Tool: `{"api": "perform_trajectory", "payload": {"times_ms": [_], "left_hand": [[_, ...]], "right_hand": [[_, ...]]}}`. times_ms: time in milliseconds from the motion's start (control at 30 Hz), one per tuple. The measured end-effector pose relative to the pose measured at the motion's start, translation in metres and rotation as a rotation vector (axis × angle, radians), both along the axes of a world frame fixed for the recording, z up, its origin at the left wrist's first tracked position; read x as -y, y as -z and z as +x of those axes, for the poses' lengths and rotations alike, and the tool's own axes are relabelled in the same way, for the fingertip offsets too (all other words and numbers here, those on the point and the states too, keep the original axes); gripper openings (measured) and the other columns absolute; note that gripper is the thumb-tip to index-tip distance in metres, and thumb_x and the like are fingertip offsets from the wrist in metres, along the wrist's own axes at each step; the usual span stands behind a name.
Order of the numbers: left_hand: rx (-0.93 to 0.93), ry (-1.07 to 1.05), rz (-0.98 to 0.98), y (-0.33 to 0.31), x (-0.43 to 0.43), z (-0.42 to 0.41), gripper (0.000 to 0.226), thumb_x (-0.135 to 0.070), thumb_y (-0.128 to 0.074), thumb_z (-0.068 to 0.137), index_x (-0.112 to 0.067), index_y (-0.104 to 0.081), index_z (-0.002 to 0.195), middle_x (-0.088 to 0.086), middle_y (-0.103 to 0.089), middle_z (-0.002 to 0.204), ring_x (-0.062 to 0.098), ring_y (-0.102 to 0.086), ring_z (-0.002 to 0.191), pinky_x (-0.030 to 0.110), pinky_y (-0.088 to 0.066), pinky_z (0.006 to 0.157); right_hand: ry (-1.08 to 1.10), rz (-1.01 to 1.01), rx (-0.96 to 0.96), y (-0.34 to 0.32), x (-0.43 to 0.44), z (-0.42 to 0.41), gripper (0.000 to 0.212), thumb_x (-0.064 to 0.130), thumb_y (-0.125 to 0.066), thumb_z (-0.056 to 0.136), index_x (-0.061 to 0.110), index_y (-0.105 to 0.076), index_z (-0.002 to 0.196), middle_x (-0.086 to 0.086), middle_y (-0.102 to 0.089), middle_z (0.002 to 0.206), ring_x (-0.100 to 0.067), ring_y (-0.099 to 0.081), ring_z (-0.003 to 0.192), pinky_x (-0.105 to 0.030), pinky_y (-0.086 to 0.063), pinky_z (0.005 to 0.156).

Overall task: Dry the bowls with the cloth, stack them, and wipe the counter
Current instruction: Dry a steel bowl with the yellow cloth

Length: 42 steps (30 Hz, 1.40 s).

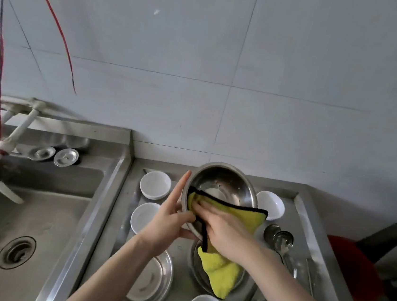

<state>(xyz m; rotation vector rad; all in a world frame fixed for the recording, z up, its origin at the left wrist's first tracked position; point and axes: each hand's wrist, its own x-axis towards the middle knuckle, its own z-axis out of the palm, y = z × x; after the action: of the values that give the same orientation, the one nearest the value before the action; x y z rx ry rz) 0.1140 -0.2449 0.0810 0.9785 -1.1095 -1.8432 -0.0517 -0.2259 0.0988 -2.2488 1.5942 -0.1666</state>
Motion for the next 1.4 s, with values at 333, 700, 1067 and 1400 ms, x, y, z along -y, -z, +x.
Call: {"api": "perform_trajectory", "payload": {"times_ms": [333, 700, 1067, 1400], "left_hand": [[-0.044, -0.126, -0.066, -0.026, -0.011, 0.005, 0.093, 0.021, -0.046, 0.085, -0.055, -0.038, 0.138, 0.022, -0.064, 0.118, 0.041, -0.068, 0.098, 0.062, -0.055, 0.074], [-0.032, -0.135, -0.07, -0.029, -0.012, 0.012, 0.098, 0.022, -0.04, 0.086, -0.053, -0.024, 0.146, 0.017, -0.068, 0.083, 0.034, -0.063, 0.07, 0.062, -0.057, 0.069], [-0.022, 0.026, -0.078, -0.033, -0.012, 0.003, 0.098, 0.019, -0.037, 0.087, -0.064, -0.027, 0.138, 0.013, -0.064, 0.086, 0.031, -0.062, 0.08, 0.065, -0.053, 0.082], [-0.165, -0.008, -0.124, -0.043, 0.0, 0.022, 0.093, 0.014, -0.055, 0.084, -0.057, -0.035, 0.141, 0.012, -0.054, 0.092, 0.027, -0.059, 0.077, 0.044, -0.055, 0.067]], "right_hand": [[0.244, -0.424, -0.368, -0.011, 0.019, -0.004, 0.058, 0.049, -0.023, 0.097, 0.021, -0.037, 0.146, -0.004, -0.032, 0.154, -0.019, -0.024, 0.144, -0.036, -0.016, 0.117], [-0.047, -0.194, 0.02, -0.008, -0.019, -0.003, 0.041, 0.04, -0.03, 0.098, 0.03, -0.066, 0.114, 0.016, -0.067, 0.112, -0.007, -0.054, 0.104, -0.026, -0.035, 0.099], [0.139, 0.18, 0.699, -0.04, 0.011, 0.017, 0.06, 0.019, -0.038, 0.101, 0.038, -0.01, 0.151, 0.025, -0.004, 0.155, 0.009, -0.004, 0.14, -0.019, -0.007, 0.115], [0.007, 0.253, 0.71, -0.043, -0.003, 0.02, 0.057, 0.016, -0.036, 0.09, 0.055, -0.044, 0.131, 0.028, -0.046, 0.138, 0.01, -0.039, 0.128, -0.028, -0.031, 0.113]]}}
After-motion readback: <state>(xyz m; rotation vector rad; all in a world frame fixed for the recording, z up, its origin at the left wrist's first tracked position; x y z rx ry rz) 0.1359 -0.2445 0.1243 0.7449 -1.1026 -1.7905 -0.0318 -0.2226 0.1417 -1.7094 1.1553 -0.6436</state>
